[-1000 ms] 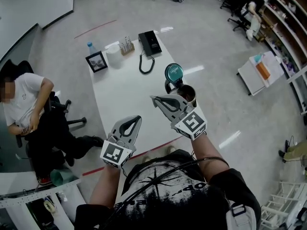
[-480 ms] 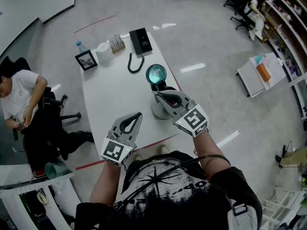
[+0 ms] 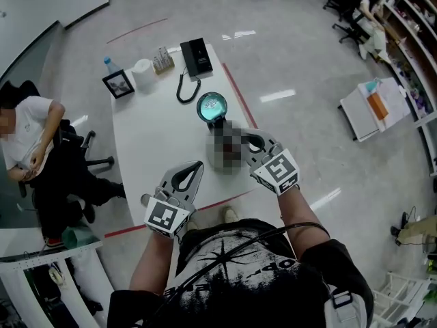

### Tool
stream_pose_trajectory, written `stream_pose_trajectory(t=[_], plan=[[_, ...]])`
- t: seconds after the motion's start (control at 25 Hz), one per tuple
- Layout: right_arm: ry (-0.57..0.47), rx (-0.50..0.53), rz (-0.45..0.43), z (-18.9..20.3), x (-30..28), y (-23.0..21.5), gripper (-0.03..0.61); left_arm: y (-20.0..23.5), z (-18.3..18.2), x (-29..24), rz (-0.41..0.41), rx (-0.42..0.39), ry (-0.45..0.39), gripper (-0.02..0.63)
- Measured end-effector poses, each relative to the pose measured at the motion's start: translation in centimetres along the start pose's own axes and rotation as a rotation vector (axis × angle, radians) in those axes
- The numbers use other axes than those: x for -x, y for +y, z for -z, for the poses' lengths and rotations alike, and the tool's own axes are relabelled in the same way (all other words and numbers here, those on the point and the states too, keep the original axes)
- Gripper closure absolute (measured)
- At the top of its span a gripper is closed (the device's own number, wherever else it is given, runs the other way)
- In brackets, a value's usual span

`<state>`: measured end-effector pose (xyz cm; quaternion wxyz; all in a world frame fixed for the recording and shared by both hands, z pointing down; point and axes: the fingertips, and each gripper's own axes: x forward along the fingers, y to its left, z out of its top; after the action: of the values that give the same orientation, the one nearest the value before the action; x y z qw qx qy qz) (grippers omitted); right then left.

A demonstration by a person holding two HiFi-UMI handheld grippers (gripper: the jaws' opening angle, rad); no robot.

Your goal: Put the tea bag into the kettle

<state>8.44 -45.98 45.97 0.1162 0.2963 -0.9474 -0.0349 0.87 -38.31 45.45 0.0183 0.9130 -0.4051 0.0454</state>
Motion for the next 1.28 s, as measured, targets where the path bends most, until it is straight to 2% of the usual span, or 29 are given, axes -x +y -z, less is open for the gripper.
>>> stream_pose_trajectory(t=[0.32, 0.56, 0.76, 0.84, 0.96, 1.04, 1.28], plan=[[0.054, -0.051, 0.001, 2.8, -0.4, -0.4, 0.563, -1.1, 0.7, -0.5, 0.001, 0.015, 0.036, 0.603], [0.086, -0.074, 0.003, 4.3, -1.1, -0.1, 0.563, -2.0, 2.1, -0.3, 0.012, 0.039, 0.128, 0.603], [0.097, -0.063, 0.021, 5.0, -1.2, 0.2, 0.562, -2.4, 2.8, 0.1, 0.031, 0.064, 0.068, 0.603], [0.096, -0.061, 0.033, 5.1, -1.2, 0.2, 0.558, -2.2, 3.4, 0.4, 0.025, 0.060, 0.087, 0.603], [0.098, -0.076, 0.048, 5.1, -1.1, -0.1, 0.492, -2.3, 2.9, 0.3, 0.026, 0.055, 0.088, 0.603], [0.101, -0.082, 0.054, 5.1, -1.1, 0.0, 0.476, -2.4, 2.8, 0.4, 0.026, 0.056, 0.091, 0.603], [0.105, -0.086, 0.054, 5.2, -1.1, 0.3, 0.465, -2.2, 3.0, 0.6, 0.037, 0.054, 0.103, 0.603]])
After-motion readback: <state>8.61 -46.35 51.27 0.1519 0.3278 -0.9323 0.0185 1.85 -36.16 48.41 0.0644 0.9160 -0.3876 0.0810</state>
